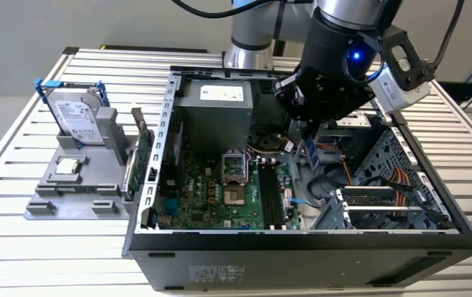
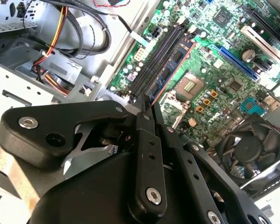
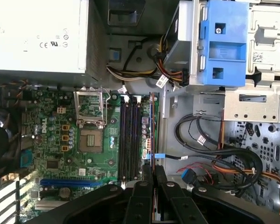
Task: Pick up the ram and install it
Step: 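Insert the ram into the slot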
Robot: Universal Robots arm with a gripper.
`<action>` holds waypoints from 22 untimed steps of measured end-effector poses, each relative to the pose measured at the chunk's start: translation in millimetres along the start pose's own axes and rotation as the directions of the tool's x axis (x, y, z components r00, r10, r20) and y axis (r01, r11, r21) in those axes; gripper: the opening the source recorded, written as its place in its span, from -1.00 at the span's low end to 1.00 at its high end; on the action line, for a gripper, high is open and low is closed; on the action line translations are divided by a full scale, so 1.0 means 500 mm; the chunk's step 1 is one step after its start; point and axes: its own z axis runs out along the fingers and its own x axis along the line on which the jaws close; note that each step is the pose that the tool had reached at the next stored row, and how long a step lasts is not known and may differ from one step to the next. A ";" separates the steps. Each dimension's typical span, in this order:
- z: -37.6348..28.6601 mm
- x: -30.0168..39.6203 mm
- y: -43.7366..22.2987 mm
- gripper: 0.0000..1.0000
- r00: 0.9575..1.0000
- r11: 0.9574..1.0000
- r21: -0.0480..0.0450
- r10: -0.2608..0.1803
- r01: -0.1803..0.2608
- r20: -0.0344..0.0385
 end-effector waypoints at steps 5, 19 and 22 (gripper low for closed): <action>0.003 0.000 0.000 -1.00 1.000 1.000 0.000 0.000 0.000 0.000; 0.012 0.000 0.000 -1.00 1.000 1.000 0.000 0.000 0.000 0.000; 0.013 0.000 0.000 -1.00 1.000 1.000 0.000 0.000 0.000 0.000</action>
